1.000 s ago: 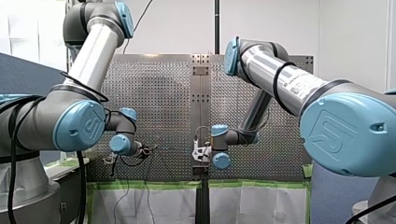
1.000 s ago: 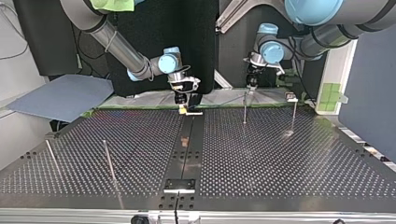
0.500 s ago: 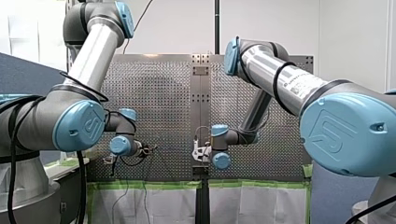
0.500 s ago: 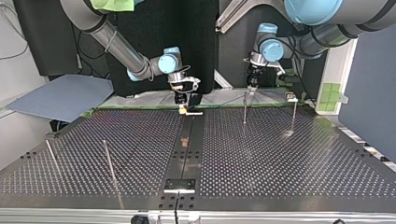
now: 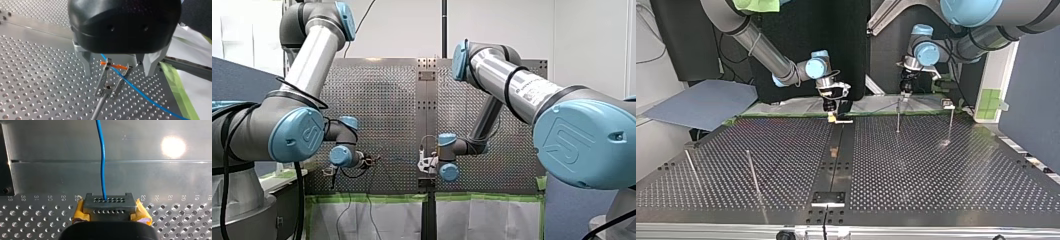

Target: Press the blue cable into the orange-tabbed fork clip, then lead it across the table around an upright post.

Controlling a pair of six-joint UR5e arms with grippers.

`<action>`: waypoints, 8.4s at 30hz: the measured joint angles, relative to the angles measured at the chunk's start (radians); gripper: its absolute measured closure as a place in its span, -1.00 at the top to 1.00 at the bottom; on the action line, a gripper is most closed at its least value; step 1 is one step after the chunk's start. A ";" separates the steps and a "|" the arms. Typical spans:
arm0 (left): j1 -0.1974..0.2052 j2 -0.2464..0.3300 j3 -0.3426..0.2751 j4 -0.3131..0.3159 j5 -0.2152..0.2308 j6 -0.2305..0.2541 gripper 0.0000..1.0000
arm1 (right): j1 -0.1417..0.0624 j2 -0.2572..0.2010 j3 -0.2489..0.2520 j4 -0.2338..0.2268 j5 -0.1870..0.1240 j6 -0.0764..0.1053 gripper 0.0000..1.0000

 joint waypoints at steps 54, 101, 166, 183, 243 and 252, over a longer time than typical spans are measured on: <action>-0.194 -0.002 0.104 -0.034 -0.119 -0.066 1.00 | -0.002 0.001 0.000 -0.003 -0.002 0.002 -1.00; -0.280 -0.112 0.306 -0.149 -0.458 -0.053 1.00 | -0.003 0.003 0.001 0.000 -0.004 0.000 -1.00; -0.299 -0.175 0.462 -0.294 -0.457 -0.037 -0.62 | -0.015 0.011 0.001 0.001 -0.005 -0.003 -1.00; -0.308 -0.174 0.462 -0.301 -0.481 -0.013 -1.00 | -0.015 0.014 0.001 0.000 -0.005 -0.003 -1.00; -0.434 0.159 0.465 -0.386 -0.634 -0.029 -1.00 | 0.010 -0.405 0.007 0.234 0.082 -0.029 -1.00; -0.436 0.225 0.516 -0.431 -0.637 -0.023 -1.00 | 0.007 -0.482 0.006 0.257 0.082 -0.028 -1.00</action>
